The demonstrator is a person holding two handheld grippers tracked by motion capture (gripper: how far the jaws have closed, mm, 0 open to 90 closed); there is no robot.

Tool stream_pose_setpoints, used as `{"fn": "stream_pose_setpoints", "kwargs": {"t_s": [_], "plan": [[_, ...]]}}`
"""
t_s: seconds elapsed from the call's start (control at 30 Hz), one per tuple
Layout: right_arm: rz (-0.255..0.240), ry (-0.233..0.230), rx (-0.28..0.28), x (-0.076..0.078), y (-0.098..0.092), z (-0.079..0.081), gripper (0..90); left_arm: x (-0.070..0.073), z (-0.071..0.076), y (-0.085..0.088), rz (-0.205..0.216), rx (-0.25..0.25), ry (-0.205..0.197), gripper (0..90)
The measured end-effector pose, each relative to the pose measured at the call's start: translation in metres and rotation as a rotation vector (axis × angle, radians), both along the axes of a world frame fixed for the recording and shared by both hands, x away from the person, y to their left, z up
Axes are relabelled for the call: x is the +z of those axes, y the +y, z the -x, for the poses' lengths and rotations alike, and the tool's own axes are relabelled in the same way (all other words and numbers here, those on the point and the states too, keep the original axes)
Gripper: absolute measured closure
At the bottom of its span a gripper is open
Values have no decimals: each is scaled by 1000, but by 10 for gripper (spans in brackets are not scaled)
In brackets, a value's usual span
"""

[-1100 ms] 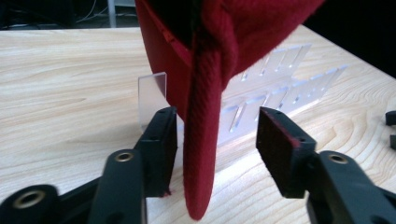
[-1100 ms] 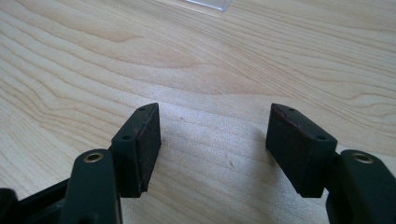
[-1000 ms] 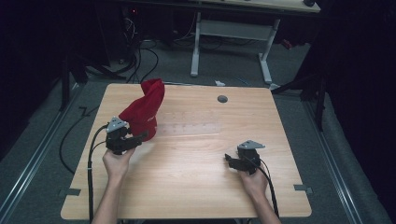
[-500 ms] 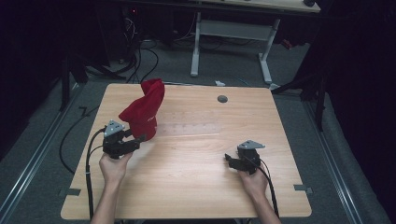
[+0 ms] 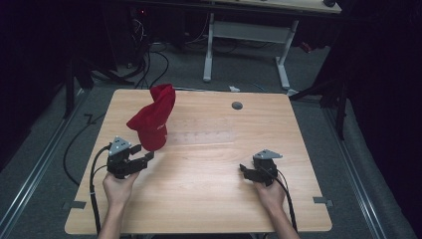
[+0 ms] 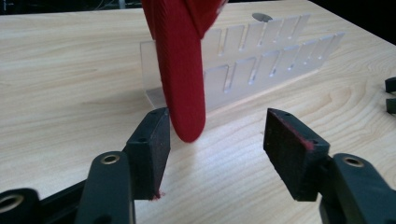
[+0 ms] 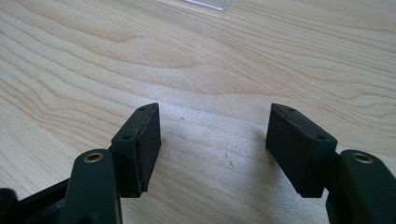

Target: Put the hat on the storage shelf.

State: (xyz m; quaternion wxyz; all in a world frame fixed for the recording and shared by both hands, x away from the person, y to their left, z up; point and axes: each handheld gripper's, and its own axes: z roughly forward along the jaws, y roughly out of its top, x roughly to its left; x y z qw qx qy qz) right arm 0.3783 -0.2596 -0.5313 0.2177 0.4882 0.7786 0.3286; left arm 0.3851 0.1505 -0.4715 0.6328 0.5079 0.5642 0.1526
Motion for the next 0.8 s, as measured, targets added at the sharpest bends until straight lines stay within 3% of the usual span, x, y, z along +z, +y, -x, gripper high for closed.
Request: {"fn": "stream_pose_setpoints", "kwargs": {"t_s": [0.17, 0.33, 0.53, 0.67, 0.73, 0.8], "plan": [[-1, 0, 0, 0, 0, 0, 358, -9, 9, -7, -13, -30, 20, 405], [0, 0, 0, 0, 0, 0, 358, -28, 13, -19, -68, -55, 57, 394], [0, 0, 1, 0, 0, 0, 357, -54, 10, -30, -112, -44, 112, 383], [0, 0, 0, 0, 0, 0, 358, -69, 8, -34, -169, -24, 138, 377], [0, 0, 1, 0, 0, 0, 357, -73, 11, -35, -184, -18, 102, 365], [0, 0, 1, 0, 0, 0, 357, -74, 12, -37, -210, -12, 94, 363]]}}
